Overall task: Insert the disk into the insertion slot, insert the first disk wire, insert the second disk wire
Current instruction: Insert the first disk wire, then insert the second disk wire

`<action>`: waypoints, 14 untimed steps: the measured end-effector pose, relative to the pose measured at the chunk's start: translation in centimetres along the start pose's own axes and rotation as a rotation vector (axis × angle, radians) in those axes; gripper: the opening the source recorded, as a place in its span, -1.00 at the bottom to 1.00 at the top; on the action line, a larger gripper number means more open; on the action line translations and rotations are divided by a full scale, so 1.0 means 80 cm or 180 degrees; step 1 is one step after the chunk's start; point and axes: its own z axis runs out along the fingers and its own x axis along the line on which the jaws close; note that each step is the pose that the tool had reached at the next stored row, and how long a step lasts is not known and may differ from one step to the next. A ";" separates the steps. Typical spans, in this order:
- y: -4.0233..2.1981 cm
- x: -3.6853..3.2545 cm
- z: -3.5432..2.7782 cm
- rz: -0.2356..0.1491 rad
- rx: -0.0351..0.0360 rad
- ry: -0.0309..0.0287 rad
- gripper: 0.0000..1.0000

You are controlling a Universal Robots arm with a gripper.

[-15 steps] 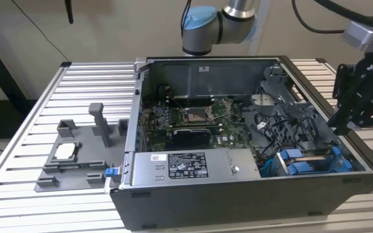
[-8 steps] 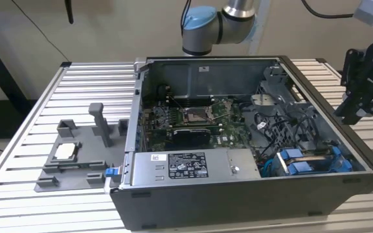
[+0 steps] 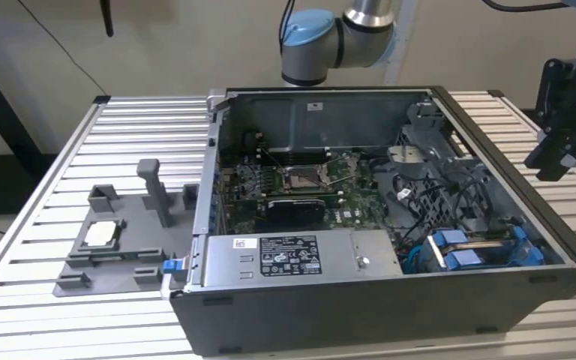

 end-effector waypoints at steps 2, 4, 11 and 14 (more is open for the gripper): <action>0.0000 0.0000 -0.0002 0.0000 0.0000 0.0005 -0.46; 0.0000 0.0000 -0.0001 0.0000 0.0000 0.0005 -0.46; 0.0000 0.0000 -0.0001 0.0001 0.0000 0.0006 -0.46; 0.0017 -0.0019 0.0002 0.0001 0.0000 0.0006 -0.46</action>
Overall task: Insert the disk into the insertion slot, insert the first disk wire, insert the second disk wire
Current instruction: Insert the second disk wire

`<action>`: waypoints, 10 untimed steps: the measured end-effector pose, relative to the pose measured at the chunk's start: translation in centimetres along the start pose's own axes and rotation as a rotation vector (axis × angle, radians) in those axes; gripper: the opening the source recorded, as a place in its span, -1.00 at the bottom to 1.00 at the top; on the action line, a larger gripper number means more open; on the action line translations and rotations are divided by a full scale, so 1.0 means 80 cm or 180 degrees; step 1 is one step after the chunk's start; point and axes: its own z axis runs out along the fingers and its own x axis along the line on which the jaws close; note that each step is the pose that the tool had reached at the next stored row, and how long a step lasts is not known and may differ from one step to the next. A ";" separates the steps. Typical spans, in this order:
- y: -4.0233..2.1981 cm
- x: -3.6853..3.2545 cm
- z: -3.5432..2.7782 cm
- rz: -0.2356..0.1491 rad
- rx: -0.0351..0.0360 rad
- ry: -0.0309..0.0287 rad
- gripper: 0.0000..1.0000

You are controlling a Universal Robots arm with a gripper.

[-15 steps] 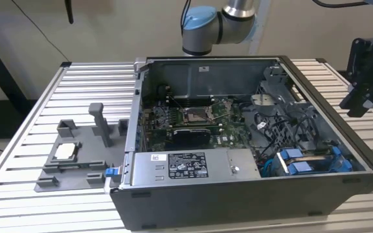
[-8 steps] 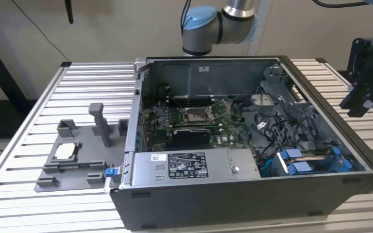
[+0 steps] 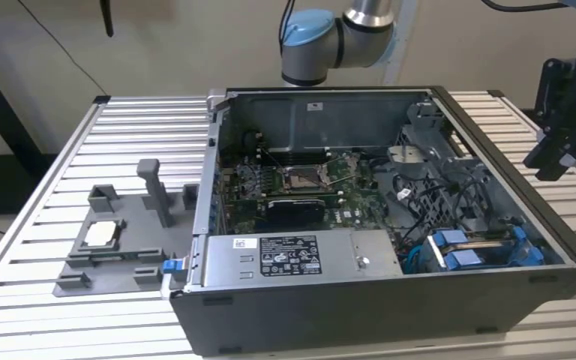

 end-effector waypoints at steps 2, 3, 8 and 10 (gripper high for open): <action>0.0063 -0.0051 0.0017 0.0000 0.0007 0.0000 -0.46; 0.0105 -0.0087 0.0032 0.0000 0.0013 0.0000 -0.46; 0.0352 -0.0250 0.0140 0.0000 0.0060 -0.0001 -0.46; 0.0430 -0.0306 0.0178 0.0000 0.0093 -0.0002 -0.46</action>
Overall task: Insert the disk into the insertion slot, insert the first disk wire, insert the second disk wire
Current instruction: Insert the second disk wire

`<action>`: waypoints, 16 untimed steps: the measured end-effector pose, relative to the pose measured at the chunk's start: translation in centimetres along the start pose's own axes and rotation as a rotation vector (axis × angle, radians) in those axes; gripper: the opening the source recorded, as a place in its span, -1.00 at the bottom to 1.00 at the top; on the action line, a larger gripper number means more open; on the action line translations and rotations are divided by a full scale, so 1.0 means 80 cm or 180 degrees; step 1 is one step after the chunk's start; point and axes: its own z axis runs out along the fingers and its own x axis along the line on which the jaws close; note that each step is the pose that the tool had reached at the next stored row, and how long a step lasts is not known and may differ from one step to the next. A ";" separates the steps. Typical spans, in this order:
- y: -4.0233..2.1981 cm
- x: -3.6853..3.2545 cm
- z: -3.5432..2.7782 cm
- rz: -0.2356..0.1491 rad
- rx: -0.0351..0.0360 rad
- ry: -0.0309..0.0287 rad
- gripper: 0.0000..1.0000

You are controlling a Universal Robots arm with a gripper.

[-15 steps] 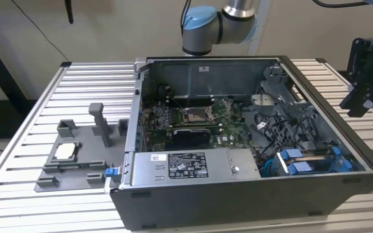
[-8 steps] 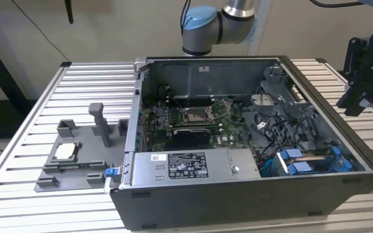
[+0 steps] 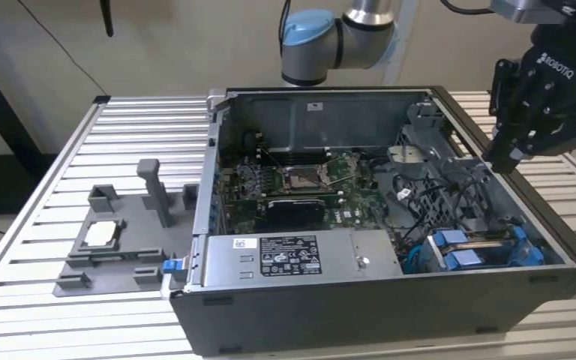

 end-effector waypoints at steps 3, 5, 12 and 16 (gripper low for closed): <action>0.0098 -0.0071 0.0042 0.0000 0.0062 0.0002 -0.46; 0.0162 -0.0117 0.0066 0.0000 0.0114 0.0003 -0.46; 0.0343 -0.0229 0.0150 -0.0006 0.0264 0.0025 -0.46; 0.0392 -0.0228 0.0183 -0.0048 0.0284 0.0059 -0.46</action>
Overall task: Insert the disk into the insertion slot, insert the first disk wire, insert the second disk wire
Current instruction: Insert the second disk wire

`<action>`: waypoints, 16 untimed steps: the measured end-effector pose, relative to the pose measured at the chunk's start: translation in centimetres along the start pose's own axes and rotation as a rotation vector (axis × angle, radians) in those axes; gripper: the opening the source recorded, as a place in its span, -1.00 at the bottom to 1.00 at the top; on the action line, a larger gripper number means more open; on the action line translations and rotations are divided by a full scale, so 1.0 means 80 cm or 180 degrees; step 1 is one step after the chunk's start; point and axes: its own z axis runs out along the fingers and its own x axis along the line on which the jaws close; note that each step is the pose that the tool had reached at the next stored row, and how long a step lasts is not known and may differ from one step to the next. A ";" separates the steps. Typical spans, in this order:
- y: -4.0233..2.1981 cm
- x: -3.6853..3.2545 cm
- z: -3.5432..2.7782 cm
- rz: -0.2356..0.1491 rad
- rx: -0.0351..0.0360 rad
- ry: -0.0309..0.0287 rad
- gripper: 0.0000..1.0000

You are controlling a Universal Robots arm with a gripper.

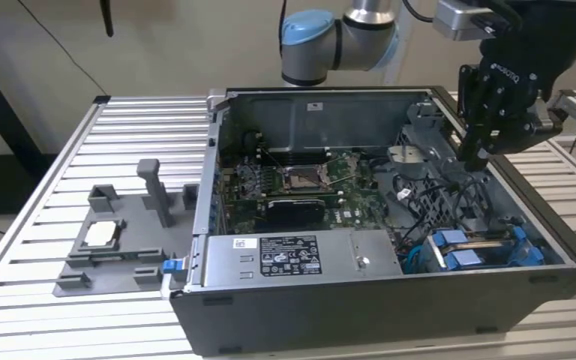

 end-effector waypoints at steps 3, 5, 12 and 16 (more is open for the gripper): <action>0.0046 0.0000 0.0018 -0.0030 0.0006 0.0035 -0.46; 0.0077 0.0000 0.0028 -0.0047 0.0006 0.0066 -0.46; 0.0200 0.0001 0.0069 -0.0099 0.0011 0.0162 -0.46; 0.0296 0.0000 0.0124 -0.0122 0.0017 0.0172 -0.46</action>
